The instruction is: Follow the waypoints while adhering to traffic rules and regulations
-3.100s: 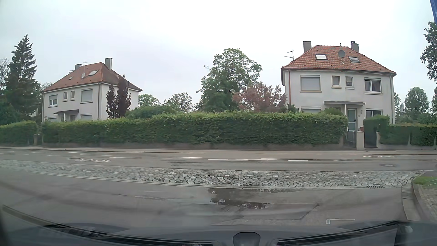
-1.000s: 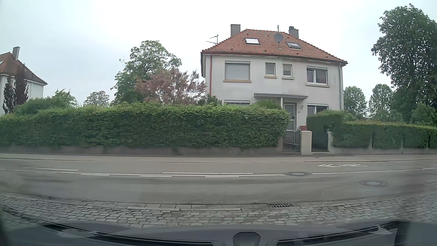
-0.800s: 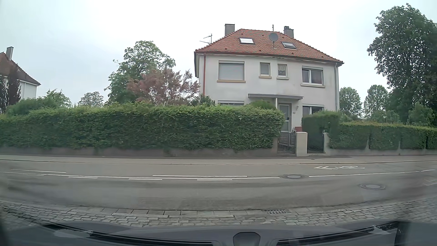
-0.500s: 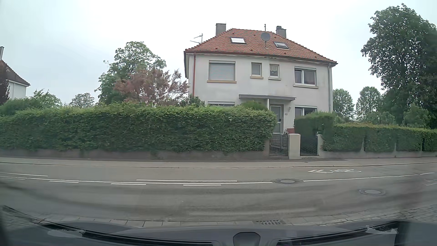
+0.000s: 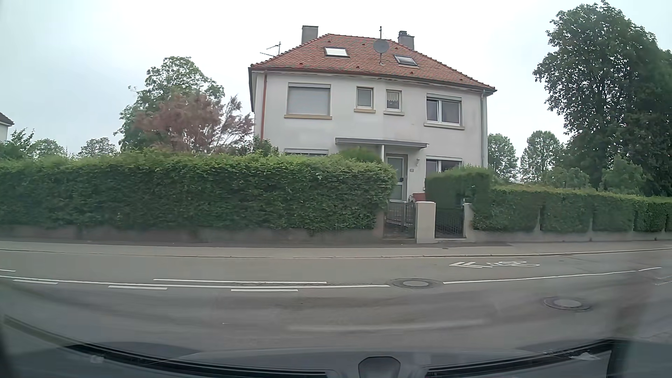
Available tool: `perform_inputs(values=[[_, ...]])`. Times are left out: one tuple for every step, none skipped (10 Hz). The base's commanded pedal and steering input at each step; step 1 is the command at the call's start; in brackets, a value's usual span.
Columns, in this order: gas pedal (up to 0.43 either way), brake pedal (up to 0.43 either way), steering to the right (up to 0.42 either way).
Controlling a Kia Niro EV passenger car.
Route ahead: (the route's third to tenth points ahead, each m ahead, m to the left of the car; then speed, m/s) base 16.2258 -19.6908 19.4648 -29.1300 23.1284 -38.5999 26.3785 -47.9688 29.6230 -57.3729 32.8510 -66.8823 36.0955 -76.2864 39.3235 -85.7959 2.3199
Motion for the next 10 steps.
perform_inputs(values=[[0.079, 0.0, 0.39], [0.079, 0.0, 0.395], [0.079, 0.0, 0.407], [0.079, 0.0, 0.426], [0.079, 0.0, 0.446], [0.079, 0.0, 0.469], [0.079, 0.0, 0.488], [0.079, 0.0, 0.504], [0.079, 0.0, 0.519], [0.079, 0.0, 0.539]])
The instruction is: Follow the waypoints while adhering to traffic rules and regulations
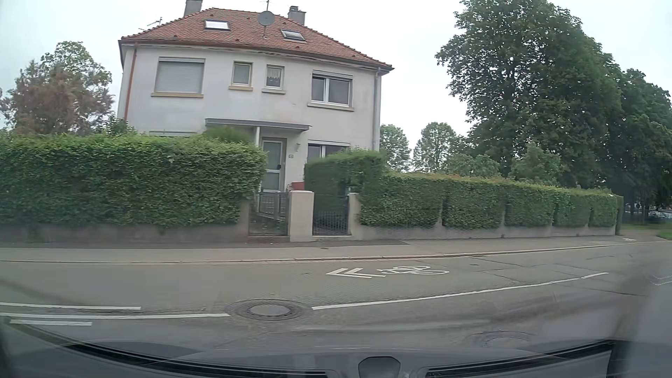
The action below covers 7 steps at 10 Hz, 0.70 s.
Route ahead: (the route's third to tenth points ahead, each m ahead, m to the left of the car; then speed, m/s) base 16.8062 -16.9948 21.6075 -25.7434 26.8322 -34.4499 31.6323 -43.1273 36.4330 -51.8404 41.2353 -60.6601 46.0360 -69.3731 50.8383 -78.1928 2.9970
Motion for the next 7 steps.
perform_inputs(values=[[0.079, 0.0, 0.556], [0.079, 0.0, 0.575], [0.079, 0.0, 0.586], [0.079, 0.0, 0.599], [0.079, 0.0, 0.605], [0.079, 0.0, 0.607], [0.079, 0.0, 0.607]])
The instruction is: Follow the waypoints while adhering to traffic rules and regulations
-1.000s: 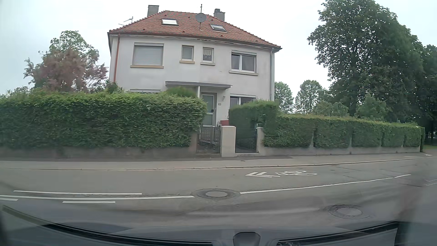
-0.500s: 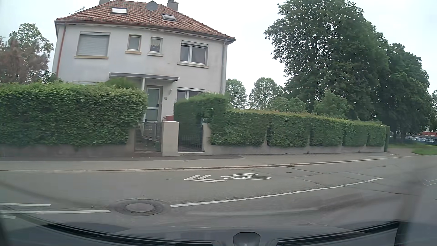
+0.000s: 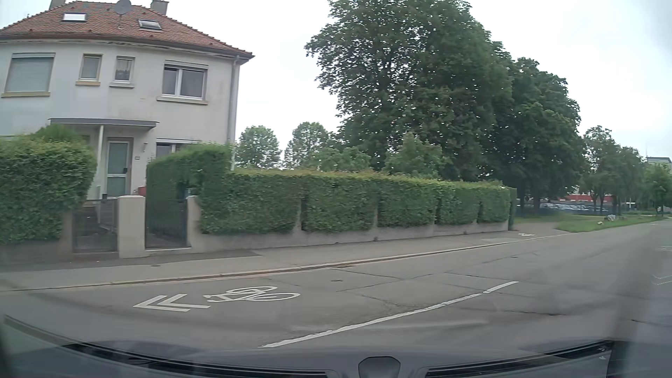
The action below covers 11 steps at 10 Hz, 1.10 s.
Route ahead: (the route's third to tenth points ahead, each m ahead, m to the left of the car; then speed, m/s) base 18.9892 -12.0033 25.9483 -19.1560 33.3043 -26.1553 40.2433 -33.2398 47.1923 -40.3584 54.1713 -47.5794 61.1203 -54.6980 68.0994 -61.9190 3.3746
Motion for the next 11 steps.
perform_inputs(values=[[0.079, 0.0, 0.607], [0.079, 0.0, 0.607], [0.079, 0.0, 0.607], [0.079, 0.0, 0.608], [0.087, 0.0, 0.606], [0.098, 0.0, 0.595], [0.098, 0.0, 0.569], [0.11, 0.0, 0.546], [0.11, 0.0, 0.515], [0.11, 0.0, 0.484], [0.13, 0.0, 0.446]])
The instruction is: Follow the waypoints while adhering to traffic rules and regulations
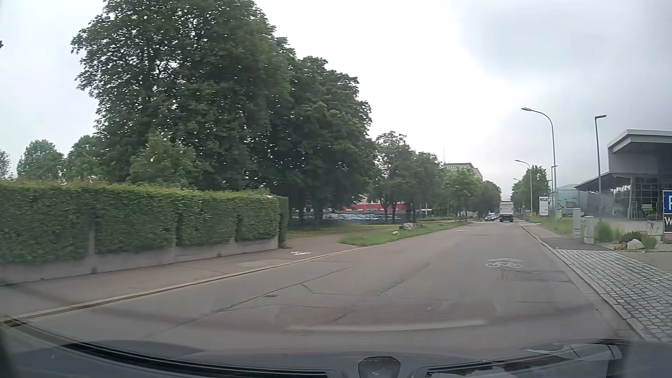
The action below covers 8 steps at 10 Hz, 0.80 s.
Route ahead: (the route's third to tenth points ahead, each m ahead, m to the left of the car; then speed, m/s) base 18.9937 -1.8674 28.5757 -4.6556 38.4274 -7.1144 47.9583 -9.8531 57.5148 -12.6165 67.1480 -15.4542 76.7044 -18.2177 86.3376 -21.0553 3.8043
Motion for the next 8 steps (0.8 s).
perform_inputs(values=[[0.15, 0.0, 0.419], [0.157, 0.0, 0.39], [0.169, 0.0, 0.365], [0.169, 0.0, 0.342], [0.169, 0.0, 0.305], [0.169, 0.0, 0.271], [0.169, 0.0, 0.243], [0.209, 0.0, 0.217]])
